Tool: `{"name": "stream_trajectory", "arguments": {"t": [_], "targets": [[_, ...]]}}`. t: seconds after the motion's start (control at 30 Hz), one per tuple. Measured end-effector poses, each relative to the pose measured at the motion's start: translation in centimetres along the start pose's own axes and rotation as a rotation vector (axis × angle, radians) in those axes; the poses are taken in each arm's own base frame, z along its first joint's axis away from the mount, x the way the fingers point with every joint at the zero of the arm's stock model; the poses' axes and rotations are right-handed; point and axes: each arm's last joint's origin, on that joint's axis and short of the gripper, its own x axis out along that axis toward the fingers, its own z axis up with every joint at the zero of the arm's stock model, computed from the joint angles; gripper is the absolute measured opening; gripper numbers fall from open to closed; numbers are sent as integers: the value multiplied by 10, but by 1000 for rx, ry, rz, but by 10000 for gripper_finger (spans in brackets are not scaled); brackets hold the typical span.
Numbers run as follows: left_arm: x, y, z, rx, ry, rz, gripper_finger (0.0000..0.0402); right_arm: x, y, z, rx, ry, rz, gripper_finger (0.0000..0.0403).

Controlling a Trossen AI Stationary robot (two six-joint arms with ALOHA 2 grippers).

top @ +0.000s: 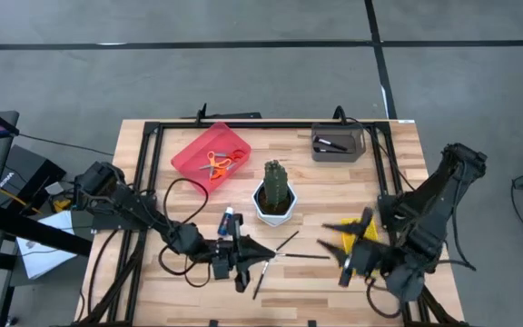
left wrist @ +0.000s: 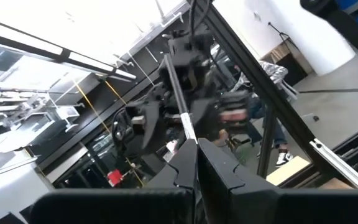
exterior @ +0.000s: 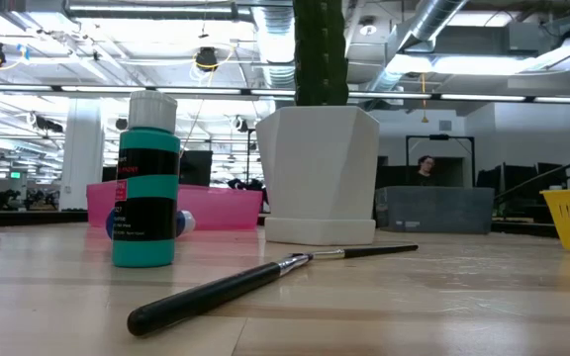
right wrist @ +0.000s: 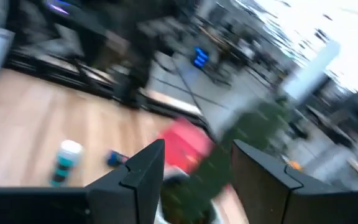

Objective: Pick & Place Paint Supplies
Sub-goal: Put the eyeshadow brush into the black bin

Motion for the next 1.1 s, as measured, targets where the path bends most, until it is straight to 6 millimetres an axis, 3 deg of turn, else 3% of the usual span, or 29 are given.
{"name": "stream_trajectory", "arguments": {"t": [0.17, 0.27, 0.4, 0.77, 1.1], "targets": [[0, 0, 1, -1, -7, -5, 0, 15, 25, 21, -67, -160, 217, 177], [-1, -2, 2, -1, -27, -27, 0, 21, 30, 26, -88, -210, 219, 177], [-4, -8, 8, 8, -76, -75, 0, 27, 24, 27, -64, -213, 217, 177], [-8, -13, 14, 37, -105, -102, 0, 47, 18, 33, -17, -346, 424, 177], [-7, -13, 12, 37, -97, -105, 0, 48, 19, 34, -18, -403, 529, 177]]}}
